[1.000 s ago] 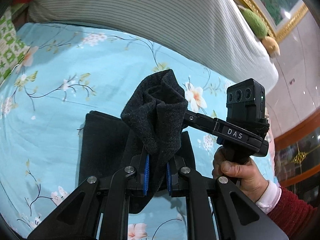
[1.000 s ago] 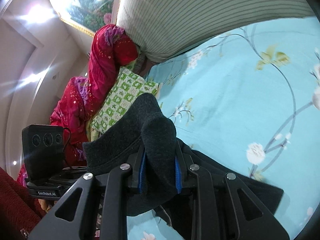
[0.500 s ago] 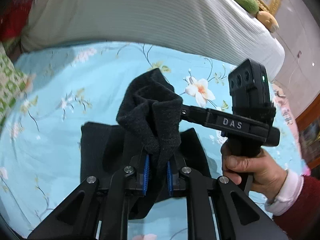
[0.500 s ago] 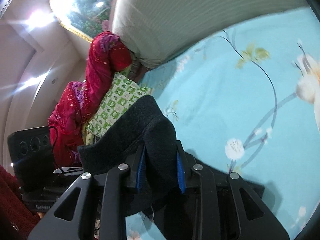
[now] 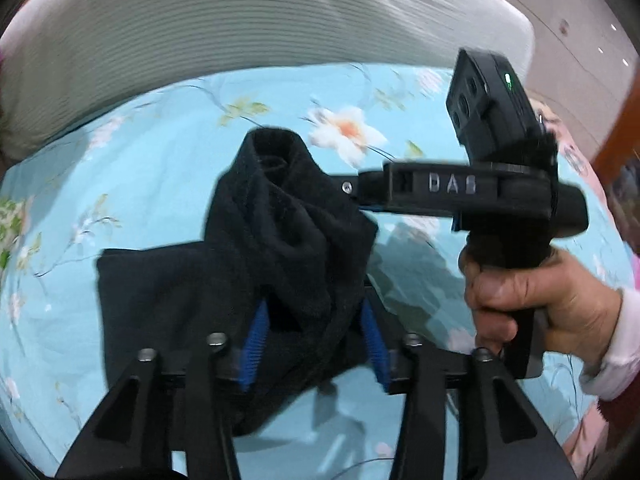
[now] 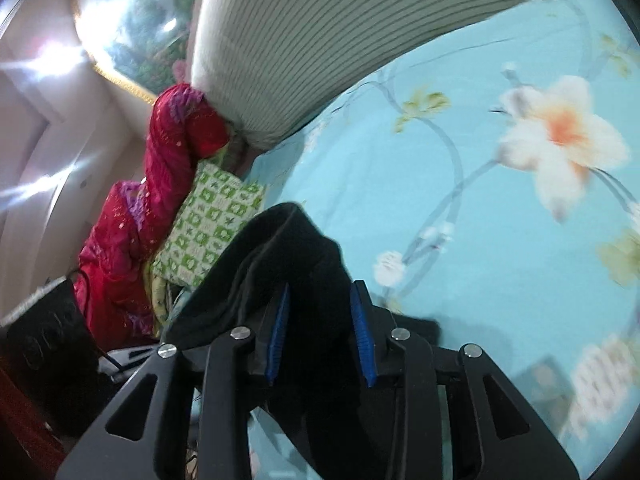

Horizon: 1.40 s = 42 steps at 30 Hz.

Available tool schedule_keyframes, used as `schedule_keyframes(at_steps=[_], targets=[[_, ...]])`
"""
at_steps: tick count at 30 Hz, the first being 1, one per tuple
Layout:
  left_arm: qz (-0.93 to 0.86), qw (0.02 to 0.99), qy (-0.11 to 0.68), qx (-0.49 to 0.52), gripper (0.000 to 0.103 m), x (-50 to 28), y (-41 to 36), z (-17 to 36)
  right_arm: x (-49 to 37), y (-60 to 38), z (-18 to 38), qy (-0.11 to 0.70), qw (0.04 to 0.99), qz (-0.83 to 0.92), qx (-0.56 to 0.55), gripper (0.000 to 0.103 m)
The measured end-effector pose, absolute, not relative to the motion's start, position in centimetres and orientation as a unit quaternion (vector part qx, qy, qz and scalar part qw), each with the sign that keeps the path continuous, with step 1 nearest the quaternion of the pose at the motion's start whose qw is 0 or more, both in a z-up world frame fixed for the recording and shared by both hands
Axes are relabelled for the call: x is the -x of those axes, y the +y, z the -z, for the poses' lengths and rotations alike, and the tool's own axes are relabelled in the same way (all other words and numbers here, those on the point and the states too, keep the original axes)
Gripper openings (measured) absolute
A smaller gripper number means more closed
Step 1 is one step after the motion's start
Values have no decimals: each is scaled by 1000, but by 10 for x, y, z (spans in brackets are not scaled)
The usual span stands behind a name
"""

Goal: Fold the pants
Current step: 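Open both grippers and release the folded pants onto the sheet, then lower both grippers onto the folded black pants edge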

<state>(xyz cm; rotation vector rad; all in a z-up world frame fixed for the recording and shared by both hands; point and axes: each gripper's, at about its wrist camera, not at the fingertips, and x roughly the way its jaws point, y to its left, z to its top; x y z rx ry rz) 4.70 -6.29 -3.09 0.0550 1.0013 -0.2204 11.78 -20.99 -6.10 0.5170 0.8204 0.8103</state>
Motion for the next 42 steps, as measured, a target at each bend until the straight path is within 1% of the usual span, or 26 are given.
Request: schedule_keyframes(at_steps=[3, 4, 5, 7, 9, 11, 13, 21, 25, 31, 42], targets=[[126, 862, 490, -28, 57, -44, -72, 35, -104, -226, 61, 389, 812, -354, -252, 38], [133, 860, 492, -26, 58, -43, -72, 34, -100, -231, 61, 390, 813, -346, -258, 43], [139, 859, 493, -22, 58, -42, -71, 32, -94, -237, 61, 394, 815, -331, -267, 51], [149, 856, 494, -16, 61, -40, -66, 27, -88, -246, 63, 398, 816, -309, -283, 61], [154, 857, 491, -10, 64, -37, -59, 19, -80, -255, 63, 394, 818, -291, -301, 64], [159, 857, 490, 1, 65, -33, -50, 13, -71, -262, 64, 390, 819, -275, -319, 69], [161, 858, 488, 16, 67, -31, -41, 7, -62, -268, 64, 383, 820, -266, -331, 72], [116, 857, 496, 76, 71, -40, 15, 2, -38, -266, 58, 383, 828, -238, -333, 78], [84, 854, 501, 109, 71, -47, 46, 9, -33, -251, 49, 393, 840, -221, -303, 79], [55, 850, 507, 132, 74, -49, 74, 17, -30, -223, 43, 424, 850, -188, -249, 84], [39, 829, 530, 172, 75, -57, 102, 42, -27, -223, 62, 445, 835, -172, -274, 86]])
